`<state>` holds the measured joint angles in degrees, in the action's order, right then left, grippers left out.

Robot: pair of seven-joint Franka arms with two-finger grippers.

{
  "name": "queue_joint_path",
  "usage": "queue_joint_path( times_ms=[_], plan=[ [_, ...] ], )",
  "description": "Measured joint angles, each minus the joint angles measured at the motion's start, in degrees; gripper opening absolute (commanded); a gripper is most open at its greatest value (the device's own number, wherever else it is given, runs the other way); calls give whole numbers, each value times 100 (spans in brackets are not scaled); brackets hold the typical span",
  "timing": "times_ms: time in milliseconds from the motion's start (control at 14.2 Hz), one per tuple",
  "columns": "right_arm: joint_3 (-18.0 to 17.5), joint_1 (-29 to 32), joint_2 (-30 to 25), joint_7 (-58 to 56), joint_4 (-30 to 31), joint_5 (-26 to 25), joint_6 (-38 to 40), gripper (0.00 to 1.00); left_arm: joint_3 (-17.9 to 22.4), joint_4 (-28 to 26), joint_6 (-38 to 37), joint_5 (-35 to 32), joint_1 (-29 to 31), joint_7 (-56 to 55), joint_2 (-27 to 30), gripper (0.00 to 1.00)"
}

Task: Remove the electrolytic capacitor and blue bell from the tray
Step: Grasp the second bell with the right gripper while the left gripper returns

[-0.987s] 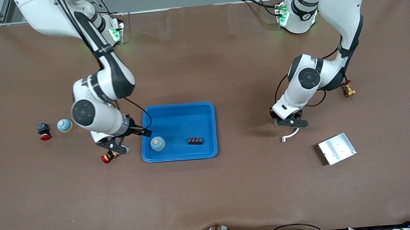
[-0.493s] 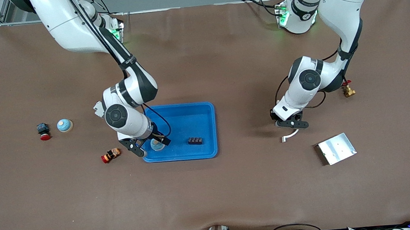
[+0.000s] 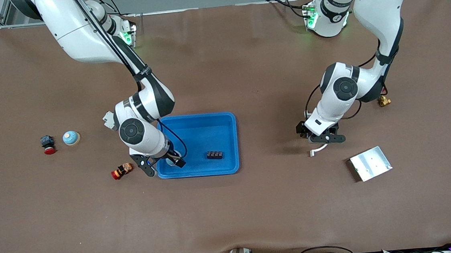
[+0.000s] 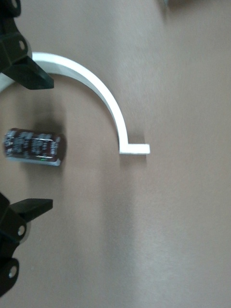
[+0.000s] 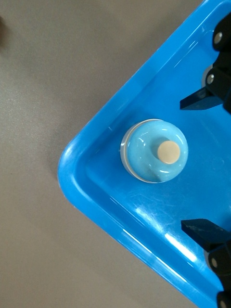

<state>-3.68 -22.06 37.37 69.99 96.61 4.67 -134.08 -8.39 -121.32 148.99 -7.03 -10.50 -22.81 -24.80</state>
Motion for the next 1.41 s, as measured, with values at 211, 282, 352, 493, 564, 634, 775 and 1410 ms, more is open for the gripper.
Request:
queue_joint_path(
  times_ms=[211, 282, 352, 493, 564, 634, 775, 1410],
  plan=[
    [2, 0, 134, 44, -1, -4, -133, 100, -351, 716, -1099, 264, -12, -1505, 173, 100],
    [3, 1, 174, 49, -1, -4, -162, 100, -447, 890, -1213, 552, -39, -1959, 183, 100],
    [6, 3, 213, 54, -1, -4, -196, 100, -502, 1006, -1245, 803, -81, -2389, 180, 100],
    [23, 21, 257, 61, -1, -5, -221, 100, -549, 1203, -1247, 1072, -217, -3406, 149, 100],
    [31, 37, 264, 61, -1, -5, -221, 100, -560, 1359, -1247, 1100, -347, -4052, 91, 100],
    [36, 51, 268, 61, -1, -5, -221, 100, -563, 1552, -1253, 1101, -507, -4666, -2, 100],
    [36, 58, 271, 61, -1, -8, -221, 83, -558, 2000, -1310, 1101, -847, -5786, -268, 100],
    [38, 76, 192, -206, -90, -62, 6, 0, -160, 4176, -2002, 438, -1927, -9165, -1712, 100]
  ],
)
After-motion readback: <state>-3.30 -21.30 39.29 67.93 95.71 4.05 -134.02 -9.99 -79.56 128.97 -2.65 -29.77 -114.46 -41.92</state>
